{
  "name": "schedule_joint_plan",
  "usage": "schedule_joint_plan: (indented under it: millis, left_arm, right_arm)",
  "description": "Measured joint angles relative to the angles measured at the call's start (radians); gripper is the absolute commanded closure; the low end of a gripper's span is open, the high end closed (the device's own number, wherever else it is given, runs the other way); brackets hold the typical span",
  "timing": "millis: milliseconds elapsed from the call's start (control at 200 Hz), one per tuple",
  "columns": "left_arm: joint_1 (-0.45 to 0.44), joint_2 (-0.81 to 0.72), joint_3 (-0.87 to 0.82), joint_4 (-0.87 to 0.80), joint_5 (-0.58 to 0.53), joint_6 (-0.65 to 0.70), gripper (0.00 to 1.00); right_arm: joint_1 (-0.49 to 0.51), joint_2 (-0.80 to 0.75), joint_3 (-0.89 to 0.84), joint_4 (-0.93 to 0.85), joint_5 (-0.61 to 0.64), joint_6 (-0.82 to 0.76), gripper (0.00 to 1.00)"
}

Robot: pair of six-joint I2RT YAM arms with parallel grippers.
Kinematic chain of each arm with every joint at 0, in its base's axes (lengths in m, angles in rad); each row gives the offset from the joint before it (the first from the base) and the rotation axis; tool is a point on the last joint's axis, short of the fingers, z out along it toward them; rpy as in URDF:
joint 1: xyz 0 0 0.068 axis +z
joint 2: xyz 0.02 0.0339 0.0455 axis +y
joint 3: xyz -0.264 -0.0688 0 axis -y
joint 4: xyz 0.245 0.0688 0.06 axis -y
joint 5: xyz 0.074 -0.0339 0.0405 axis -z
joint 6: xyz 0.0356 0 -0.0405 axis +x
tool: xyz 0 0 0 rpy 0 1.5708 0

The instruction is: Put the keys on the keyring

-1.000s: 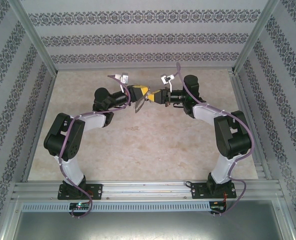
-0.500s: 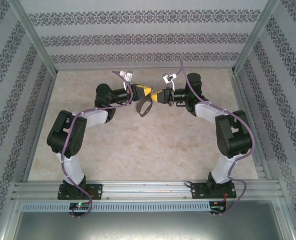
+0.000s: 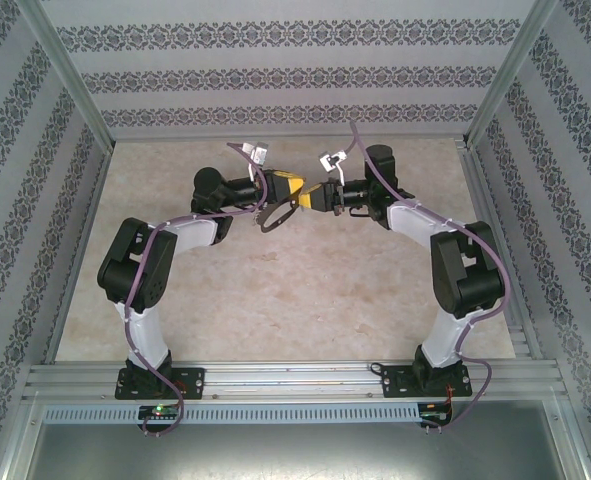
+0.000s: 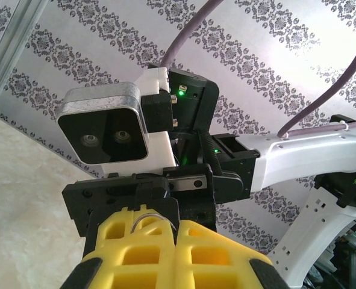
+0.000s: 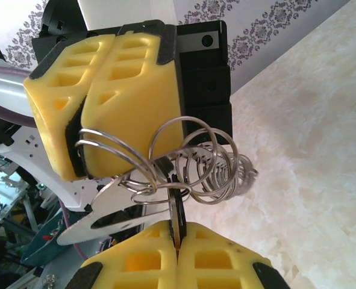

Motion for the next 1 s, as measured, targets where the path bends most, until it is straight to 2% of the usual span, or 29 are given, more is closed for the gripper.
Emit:
schedule_joint_plan:
  millis: [25, 55, 150, 270, 794, 999]
  left_arm:
    - [-0.002, 0.000, 0.000, 0.000, -0.002, 0.000, 1.00]
    - [-0.004, 0.000, 0.000, 0.000, -0.003, 0.000, 1.00]
    - [-0.011, 0.000, 0.000, 0.000, -0.007, 0.000, 1.00]
    - [-0.024, 0.006, 0.009, 0.020, -0.010, 0.001, 1.00]
    - [-0.035, 0.030, 0.036, 0.037, -0.031, 0.005, 1.00]
    - [-0.035, 0.030, 0.036, 0.037, -0.034, 0.008, 1.00]
  right_arm:
    - [-0.003, -0.003, -0.002, -0.002, 0.003, -0.001, 0.98]
    - [-0.005, -0.007, -0.005, -0.005, 0.005, -0.003, 0.89]
    - [-0.017, -0.024, -0.024, -0.011, 0.019, -0.004, 0.73]
    - [-0.042, -0.051, -0.072, -0.017, 0.049, -0.010, 0.65]
    - [-0.174, -0.300, -0.234, -0.021, 0.224, 0.015, 0.62]
    - [-0.179, -0.335, -0.253, 0.042, 0.299, 0.081, 0.52]
